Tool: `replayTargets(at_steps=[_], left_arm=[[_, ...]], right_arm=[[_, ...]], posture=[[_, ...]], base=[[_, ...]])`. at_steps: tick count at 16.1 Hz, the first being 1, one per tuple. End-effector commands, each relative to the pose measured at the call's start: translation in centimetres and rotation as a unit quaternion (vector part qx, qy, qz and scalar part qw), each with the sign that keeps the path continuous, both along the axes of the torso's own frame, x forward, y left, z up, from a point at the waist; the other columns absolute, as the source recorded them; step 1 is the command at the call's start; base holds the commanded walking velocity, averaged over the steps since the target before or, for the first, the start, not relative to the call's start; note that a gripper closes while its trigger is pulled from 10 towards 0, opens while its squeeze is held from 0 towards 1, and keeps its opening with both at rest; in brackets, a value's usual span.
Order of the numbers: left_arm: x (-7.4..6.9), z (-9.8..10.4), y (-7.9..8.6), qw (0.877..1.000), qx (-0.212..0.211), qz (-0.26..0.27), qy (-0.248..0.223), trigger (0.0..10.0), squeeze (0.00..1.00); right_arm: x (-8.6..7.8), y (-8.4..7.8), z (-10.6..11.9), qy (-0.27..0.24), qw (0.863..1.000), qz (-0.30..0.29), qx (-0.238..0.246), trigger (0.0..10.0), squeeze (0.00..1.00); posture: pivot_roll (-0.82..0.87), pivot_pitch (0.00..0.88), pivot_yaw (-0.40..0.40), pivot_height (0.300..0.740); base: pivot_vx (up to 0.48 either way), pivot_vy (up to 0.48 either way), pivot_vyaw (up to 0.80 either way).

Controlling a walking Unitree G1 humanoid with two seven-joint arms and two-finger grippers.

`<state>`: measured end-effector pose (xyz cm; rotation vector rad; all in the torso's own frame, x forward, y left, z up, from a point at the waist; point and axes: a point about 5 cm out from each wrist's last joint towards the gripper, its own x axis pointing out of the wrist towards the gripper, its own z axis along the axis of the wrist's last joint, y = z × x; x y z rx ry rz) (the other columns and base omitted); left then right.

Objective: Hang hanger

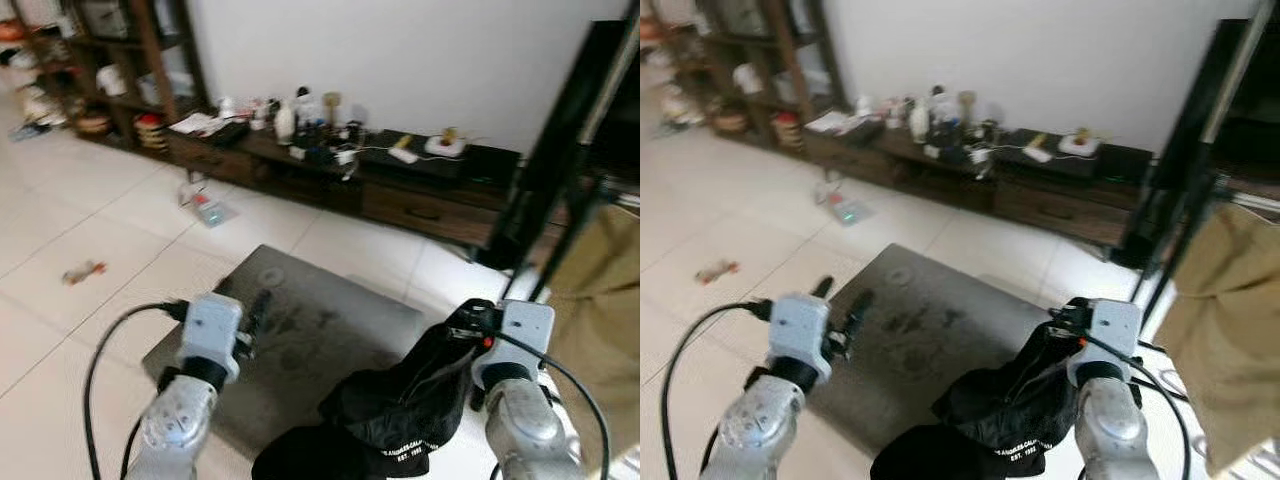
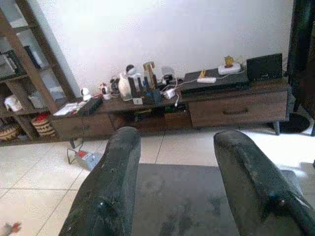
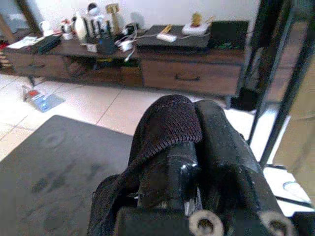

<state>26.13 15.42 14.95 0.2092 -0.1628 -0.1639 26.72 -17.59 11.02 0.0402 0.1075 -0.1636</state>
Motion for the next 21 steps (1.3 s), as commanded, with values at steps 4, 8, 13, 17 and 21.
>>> replayTargets(at_steps=[4, 8, 13, 17, 21], left_arm=[[-0.16, -0.61, 0.22, 1.000, -0.008, 0.009, 0.008, 10.0, 0.00], [-0.81, -1.02, 0.49, 1.000, 0.016, 0.015, 0.007, 10.0, 0.00], [-0.70, -0.70, 0.07, 1.000, -0.004, 0.001, -0.002, 10.0, 0.00], [-0.80, -0.46, -0.03, 1.000, -0.007, -0.007, -0.009, 10.0, 0.00], [-0.79, -0.40, -0.10, 1.000, -0.005, -0.008, -0.008, 10.0, 0.00]], right_arm=[[-0.29, -0.74, 1.02, -0.028, 0.999, -0.011, 0.011, 10.0, 0.00], [-0.30, -0.48, 1.21, -0.031, 0.999, -0.007, -0.004, 10.0, 0.00], [-0.61, -0.71, 0.98, -0.030, 0.999, -0.017, 0.004, 10.0, 0.00], [-0.73, -0.49, 0.64, -0.025, 1.000, -0.013, 0.010, 10.0, 0.00], [-0.75, -0.01, 0.33, -0.023, 0.999, 0.020, 0.007, 10.0, 0.00]], posture=[[-0.09, 0.061, 0.025, 0.740], [-0.09, 0.063, 0.013, 0.740], [-0.09, 0.056, 0.018, 0.740], [-0.08, 0.047, 0.026, 0.740], [-0.08, 0.043, 0.031, 0.740]], base=[[0.000, 0.000, -0.68], [0.000, -0.203, -0.77], [0.000, -0.163, -0.77], [0.000, 0.000, -0.77], [0.000, 0.000, -0.14]])
